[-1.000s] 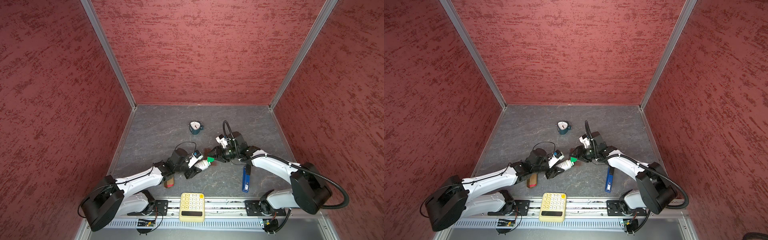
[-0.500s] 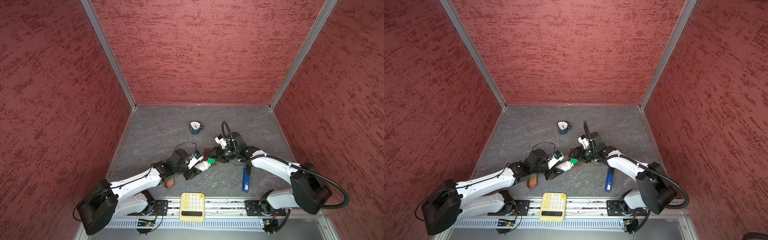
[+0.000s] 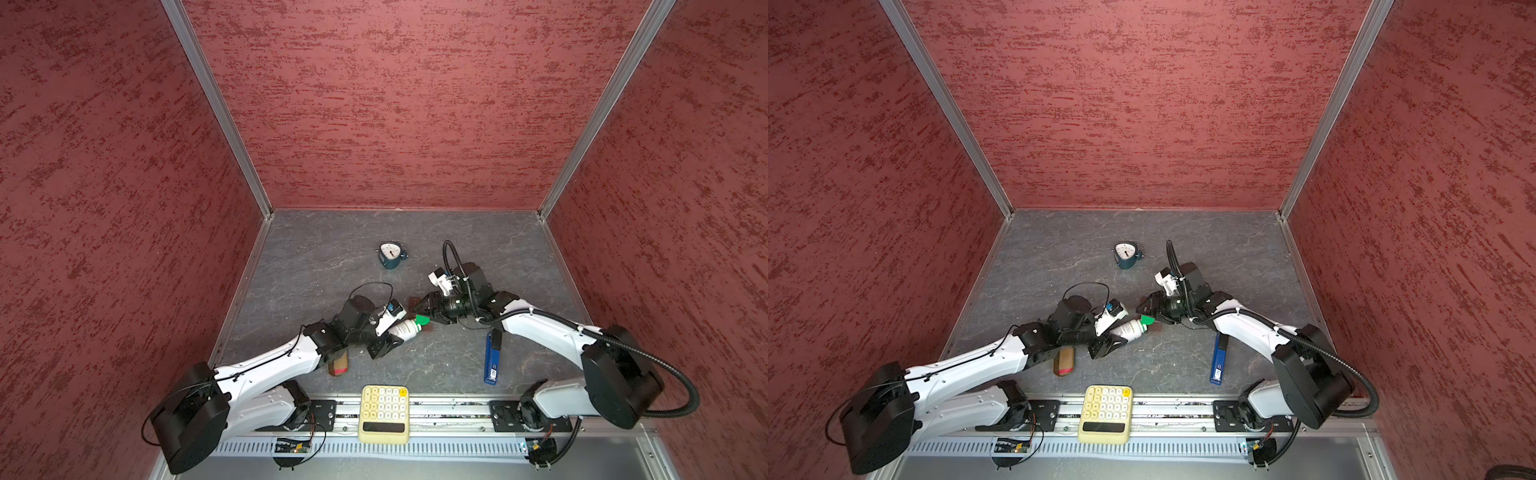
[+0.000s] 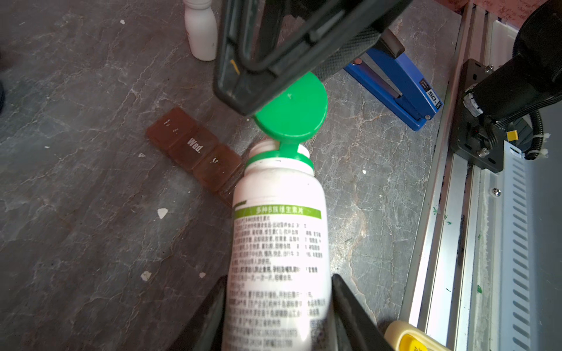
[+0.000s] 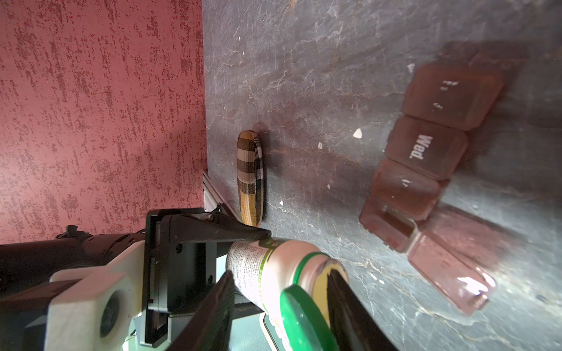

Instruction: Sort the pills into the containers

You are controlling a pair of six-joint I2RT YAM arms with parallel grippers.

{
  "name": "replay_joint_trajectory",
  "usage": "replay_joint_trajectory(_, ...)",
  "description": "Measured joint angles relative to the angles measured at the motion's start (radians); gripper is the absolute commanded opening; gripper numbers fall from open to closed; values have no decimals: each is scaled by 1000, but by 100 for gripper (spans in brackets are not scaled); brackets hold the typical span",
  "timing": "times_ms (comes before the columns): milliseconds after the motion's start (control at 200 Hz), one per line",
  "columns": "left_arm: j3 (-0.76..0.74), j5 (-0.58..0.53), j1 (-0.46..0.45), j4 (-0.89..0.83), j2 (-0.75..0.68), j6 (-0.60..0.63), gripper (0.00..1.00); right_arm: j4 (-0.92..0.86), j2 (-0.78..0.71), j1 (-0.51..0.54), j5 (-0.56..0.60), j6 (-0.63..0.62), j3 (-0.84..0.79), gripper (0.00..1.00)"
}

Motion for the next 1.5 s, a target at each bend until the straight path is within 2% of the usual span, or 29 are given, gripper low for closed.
replay_joint_trajectory(1092,71,-24,3,-108,-66,13,0,-3,-14,11,-9,-1,29,47)
replay_joint_trajectory(1503,68,26,85,-89,-67,58,0,-2,-14,11,-9,-3,47,47)
